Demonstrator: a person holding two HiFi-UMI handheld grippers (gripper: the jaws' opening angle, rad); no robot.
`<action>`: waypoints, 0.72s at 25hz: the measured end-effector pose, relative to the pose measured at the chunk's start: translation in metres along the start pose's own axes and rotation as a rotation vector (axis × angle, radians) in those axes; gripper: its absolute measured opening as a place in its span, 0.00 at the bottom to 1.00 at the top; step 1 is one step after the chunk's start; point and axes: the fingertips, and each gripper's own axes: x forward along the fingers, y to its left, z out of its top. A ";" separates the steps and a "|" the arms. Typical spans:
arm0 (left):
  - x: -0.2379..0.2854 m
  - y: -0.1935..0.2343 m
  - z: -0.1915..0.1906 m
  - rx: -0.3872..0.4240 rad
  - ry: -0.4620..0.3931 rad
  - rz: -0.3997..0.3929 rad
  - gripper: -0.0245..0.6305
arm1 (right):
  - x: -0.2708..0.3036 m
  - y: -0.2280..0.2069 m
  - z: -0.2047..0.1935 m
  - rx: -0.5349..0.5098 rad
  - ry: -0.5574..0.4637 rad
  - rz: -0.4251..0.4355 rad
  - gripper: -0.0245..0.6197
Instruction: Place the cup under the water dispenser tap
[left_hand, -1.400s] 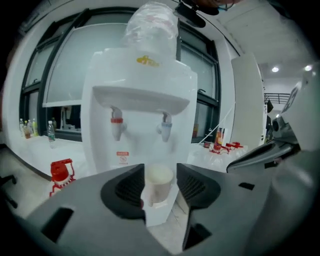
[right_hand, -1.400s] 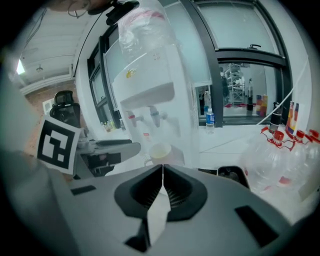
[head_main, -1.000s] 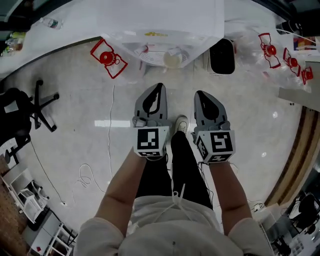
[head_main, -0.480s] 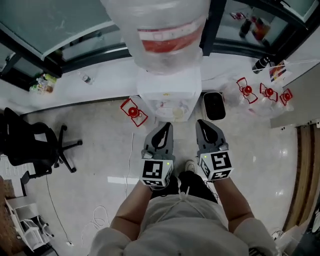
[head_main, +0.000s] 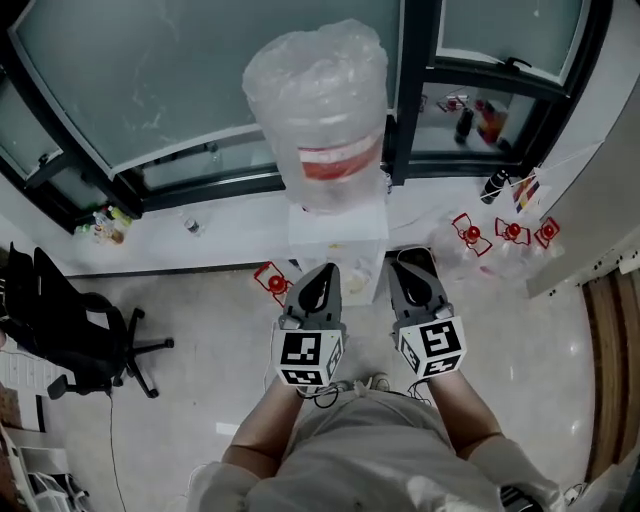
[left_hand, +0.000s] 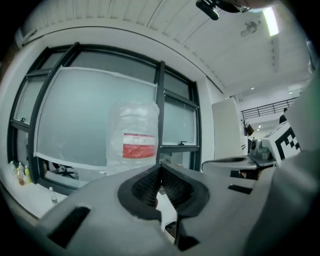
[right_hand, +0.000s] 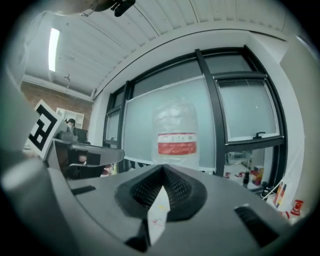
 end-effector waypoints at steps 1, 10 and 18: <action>-0.001 0.000 0.010 0.007 -0.014 -0.003 0.07 | -0.002 -0.001 0.007 -0.002 -0.009 -0.006 0.08; -0.001 0.001 0.035 -0.001 -0.022 -0.021 0.07 | -0.001 -0.001 0.030 -0.005 -0.044 -0.015 0.08; 0.003 -0.001 0.034 0.008 -0.004 -0.052 0.07 | 0.002 -0.002 0.025 0.014 -0.026 -0.015 0.08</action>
